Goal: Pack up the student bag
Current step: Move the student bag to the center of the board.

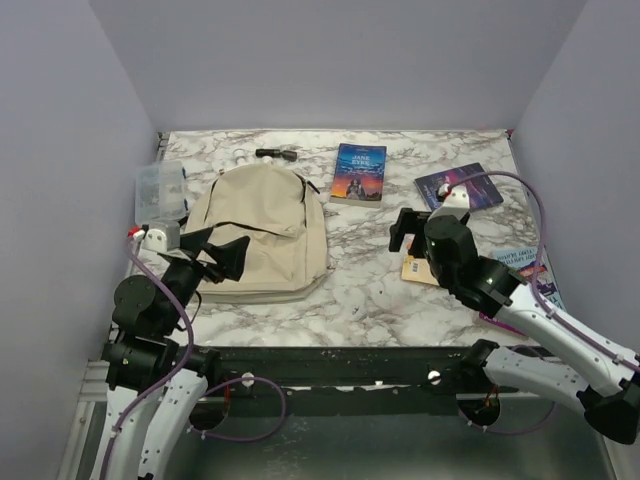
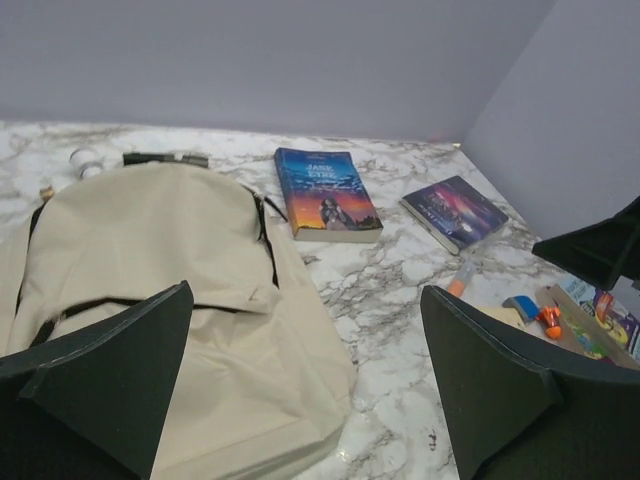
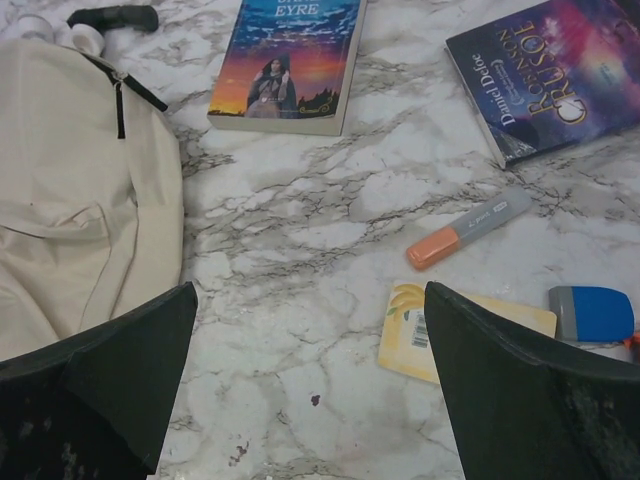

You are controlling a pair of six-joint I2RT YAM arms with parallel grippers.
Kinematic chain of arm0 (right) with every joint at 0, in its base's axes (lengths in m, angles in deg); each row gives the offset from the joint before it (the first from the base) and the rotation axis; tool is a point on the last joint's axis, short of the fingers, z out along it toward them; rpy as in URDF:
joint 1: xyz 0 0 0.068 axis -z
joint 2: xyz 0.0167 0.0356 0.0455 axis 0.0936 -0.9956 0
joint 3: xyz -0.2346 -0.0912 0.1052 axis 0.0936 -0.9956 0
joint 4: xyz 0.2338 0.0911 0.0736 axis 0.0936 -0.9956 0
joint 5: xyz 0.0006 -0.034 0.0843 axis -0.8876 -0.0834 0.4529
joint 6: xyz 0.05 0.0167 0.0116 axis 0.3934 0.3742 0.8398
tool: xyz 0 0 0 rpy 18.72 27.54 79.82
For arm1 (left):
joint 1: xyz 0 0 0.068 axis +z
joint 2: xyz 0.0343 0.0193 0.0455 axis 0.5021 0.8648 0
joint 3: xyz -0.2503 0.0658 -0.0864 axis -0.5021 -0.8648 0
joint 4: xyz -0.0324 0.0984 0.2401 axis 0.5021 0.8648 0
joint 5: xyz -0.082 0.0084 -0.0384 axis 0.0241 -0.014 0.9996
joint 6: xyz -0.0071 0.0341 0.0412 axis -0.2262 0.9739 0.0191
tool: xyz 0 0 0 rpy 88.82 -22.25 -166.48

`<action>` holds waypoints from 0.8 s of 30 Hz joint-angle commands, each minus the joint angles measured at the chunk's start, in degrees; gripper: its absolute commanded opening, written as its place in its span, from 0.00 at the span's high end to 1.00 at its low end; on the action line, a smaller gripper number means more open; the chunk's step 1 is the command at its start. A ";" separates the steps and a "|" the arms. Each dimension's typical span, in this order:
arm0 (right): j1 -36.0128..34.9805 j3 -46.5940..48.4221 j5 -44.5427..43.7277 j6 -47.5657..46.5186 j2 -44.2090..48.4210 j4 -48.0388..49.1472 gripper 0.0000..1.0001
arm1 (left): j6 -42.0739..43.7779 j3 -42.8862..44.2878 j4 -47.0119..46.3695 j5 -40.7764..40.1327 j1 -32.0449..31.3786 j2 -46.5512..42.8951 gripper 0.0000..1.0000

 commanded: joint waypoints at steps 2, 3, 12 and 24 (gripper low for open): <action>-0.20 5.10 3.23 1.78 -7.71 -1.21 0.00 | -12.24 8.58 16.57 -13.37 -0.03 2.69 0.01; -0.20 5.13 4.93 2.09 -8.93 -0.28 0.00 | -12.57 10.04 18.19 -14.09 -0.02 2.95 0.01; -0.20 7.03 24.30 7.32 -20.94 9.07 0.00 | -15.02 9.20 12.63 -5.67 -0.05 -0.08 0.01; -2.30 4.99 35.31 26.16 -39.55 24.79 0.09 | -14.06 16.43 26.83 -6.85 0.05 13.49 0.01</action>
